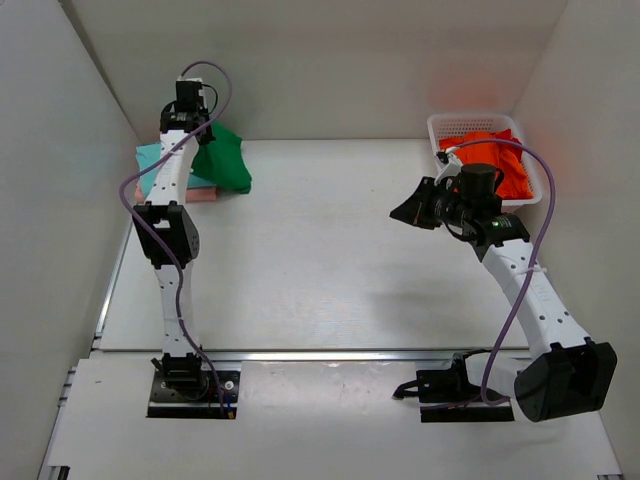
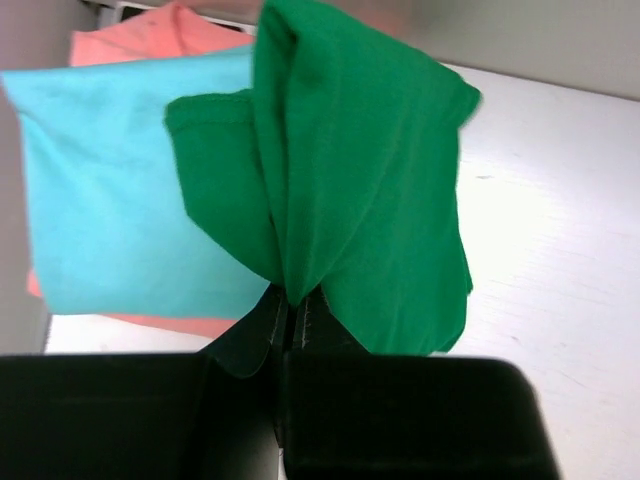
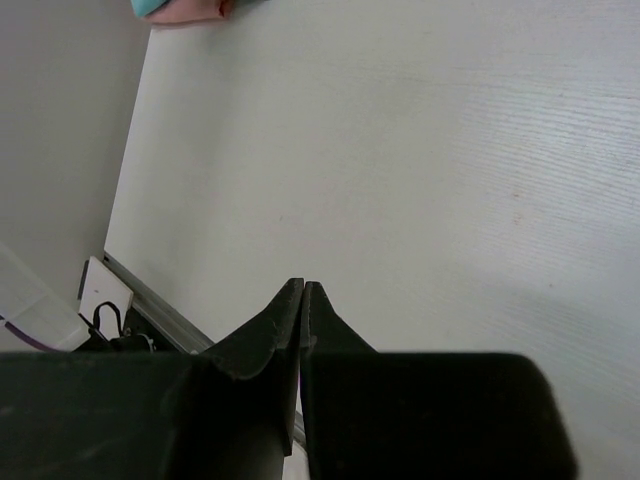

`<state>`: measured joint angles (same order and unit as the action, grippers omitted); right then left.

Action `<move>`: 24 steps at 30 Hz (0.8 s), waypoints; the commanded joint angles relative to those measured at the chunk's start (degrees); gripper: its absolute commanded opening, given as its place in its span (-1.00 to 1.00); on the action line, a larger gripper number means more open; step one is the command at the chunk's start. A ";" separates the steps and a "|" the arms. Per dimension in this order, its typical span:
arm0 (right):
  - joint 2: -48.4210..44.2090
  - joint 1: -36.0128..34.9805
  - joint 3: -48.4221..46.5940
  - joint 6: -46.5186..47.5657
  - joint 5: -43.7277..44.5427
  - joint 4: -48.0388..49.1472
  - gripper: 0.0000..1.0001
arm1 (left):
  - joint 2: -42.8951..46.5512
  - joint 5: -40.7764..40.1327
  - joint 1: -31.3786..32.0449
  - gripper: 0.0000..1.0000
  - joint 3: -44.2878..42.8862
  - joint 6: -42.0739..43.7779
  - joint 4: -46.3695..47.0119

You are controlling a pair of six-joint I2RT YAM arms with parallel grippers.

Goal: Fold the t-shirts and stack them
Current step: Put the neatly folded tshirt into the corner of the board with the left arm

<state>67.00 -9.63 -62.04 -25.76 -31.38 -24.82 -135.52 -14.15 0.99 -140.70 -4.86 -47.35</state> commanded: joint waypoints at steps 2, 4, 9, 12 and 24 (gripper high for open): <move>0.76 0.93 -2.38 -0.61 -2.19 0.38 -1.00 | 4.48 0.18 -4.50 -1.00 -1.59 1.17 4.10; 1.02 0.93 -2.29 -0.70 -2.46 0.03 -0.99 | 4.13 0.00 -5.21 -1.00 -2.11 1.17 4.81; 2.77 1.54 -3.78 0.53 -3.60 -1.99 -1.00 | 4.48 1.32 -8.02 -1.00 -1.06 0.03 6.83; 3.48 1.80 -4.40 1.50 -4.39 -2.96 -1.00 | 5.44 1.32 -8.64 -1.00 0.42 -0.23 7.89; 6.83 2.42 -6.87 4.93 -7.38 -6.73 -0.98 | 2.46 -6.50 -13.29 -1.00 2.18 -4.80 13.16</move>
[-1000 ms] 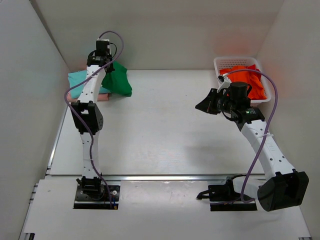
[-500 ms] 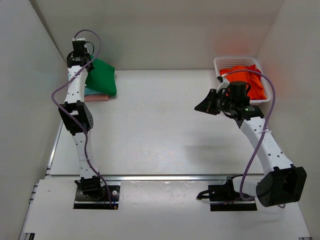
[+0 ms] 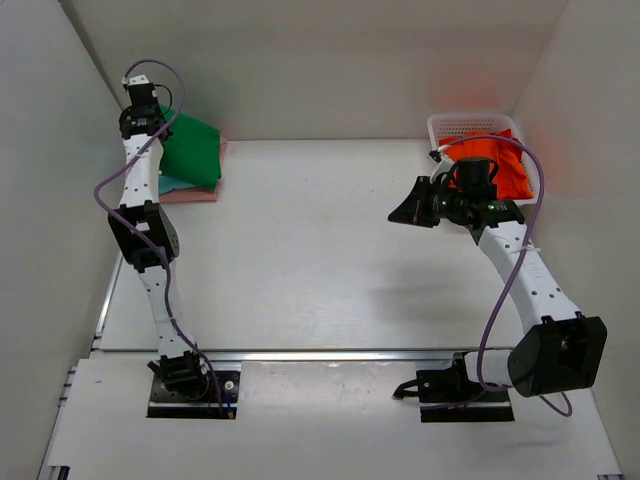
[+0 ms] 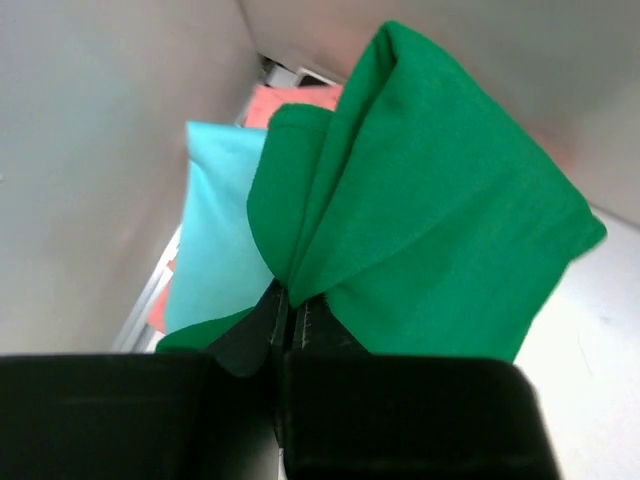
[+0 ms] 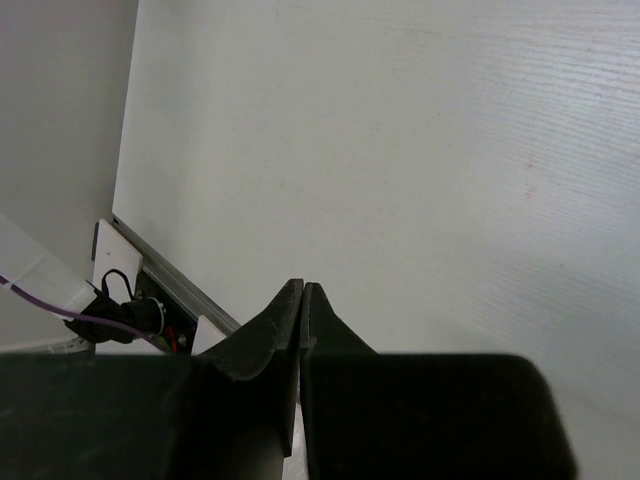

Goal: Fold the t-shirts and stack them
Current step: Put the neatly folded tshirt into the corner of the board with the left arm

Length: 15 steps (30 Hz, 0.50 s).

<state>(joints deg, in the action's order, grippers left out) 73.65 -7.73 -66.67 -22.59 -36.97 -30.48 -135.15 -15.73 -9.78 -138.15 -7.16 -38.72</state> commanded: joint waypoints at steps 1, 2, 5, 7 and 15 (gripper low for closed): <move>0.18 0.69 -2.32 1.93 -1.88 -1.33 -1.00 | 2.17 -4.41 -3.22 -1.00 0.07 -3.03 4.88; 0.27 0.43 -2.23 1.93 -2.05 -0.99 -0.98 | 1.83 -4.40 -3.92 -1.00 -0.10 -4.69 5.32; 0.97 0.52 -2.67 2.37 -2.32 -1.34 -1.00 | 1.12 -3.70 -5.51 -0.62 -0.28 -8.65 4.01; 1.15 0.17 -2.67 2.20 -2.23 -1.25 -0.99 | 1.29 -0.30 -6.12 0.96 0.77 -9.72 4.52; 0.00 -2.21 0.57 -0.79 -0.48 2.61 -1.00 | 7.52 18.44 -7.98 0.97 4.63 -18.85 7.33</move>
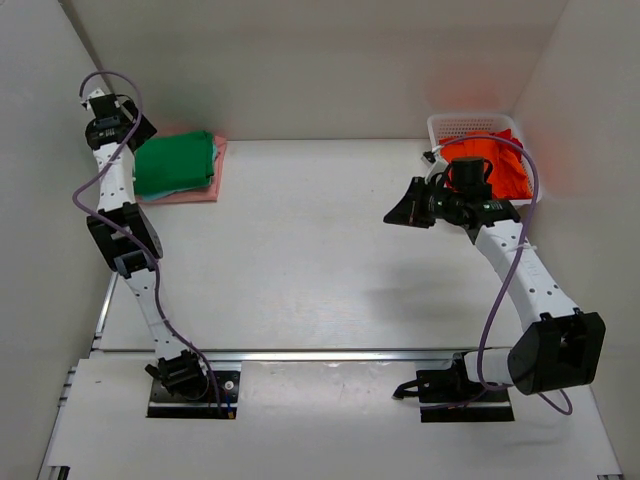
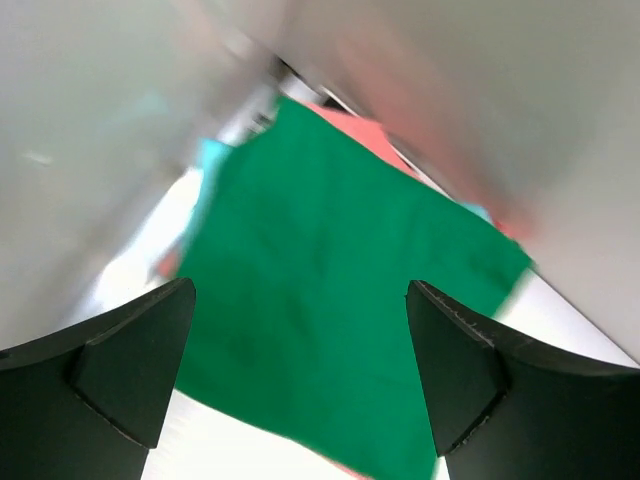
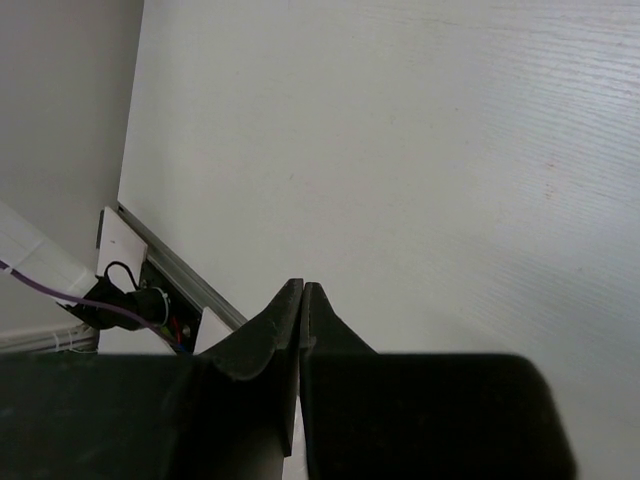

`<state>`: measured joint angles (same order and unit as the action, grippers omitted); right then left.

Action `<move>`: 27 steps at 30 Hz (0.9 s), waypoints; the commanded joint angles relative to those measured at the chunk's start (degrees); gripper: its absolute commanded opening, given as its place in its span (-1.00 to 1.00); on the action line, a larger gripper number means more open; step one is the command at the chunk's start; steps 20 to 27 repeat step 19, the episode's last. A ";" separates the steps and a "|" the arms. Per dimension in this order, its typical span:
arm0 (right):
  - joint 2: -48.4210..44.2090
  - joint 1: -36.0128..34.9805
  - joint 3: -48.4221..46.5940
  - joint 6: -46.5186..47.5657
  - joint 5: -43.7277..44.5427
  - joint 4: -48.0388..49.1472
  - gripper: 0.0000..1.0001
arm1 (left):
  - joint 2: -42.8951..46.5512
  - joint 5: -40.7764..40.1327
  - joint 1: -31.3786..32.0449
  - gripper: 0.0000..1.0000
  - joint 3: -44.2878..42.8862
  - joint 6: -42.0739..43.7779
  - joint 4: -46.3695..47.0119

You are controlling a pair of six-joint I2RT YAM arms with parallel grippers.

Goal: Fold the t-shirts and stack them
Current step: Put the neatly folded tshirt into the corner of the board with the left arm

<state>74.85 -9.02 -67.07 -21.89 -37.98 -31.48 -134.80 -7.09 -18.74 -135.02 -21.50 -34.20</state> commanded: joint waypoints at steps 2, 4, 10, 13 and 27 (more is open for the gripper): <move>-2.60 -2.23 1.76 -3.41 0.62 5.20 -0.99 | 10.51 16.72 3.35 0.98 5.80 -4.17 5.44; -3.48 -2.58 2.82 -3.86 1.85 7.22 -1.00 | 15.07 20.89 5.64 0.97 10.71 -5.91 7.56; -7.34 -3.20 7.82 -6.93 4.40 11.26 -1.00 | 27.63 19.66 17.94 0.97 32.83 -2.42 -0.35; -9.71 -2.94 10.63 -7.99 5.11 13.20 -1.00 | 36.16 21.94 22.16 0.97 45.68 -0.48 2.54; -12.62 -3.73 13.10 -5.98 7.92 12.77 -0.99 | 45.14 20.03 25.59 0.98 54.33 2.33 0.18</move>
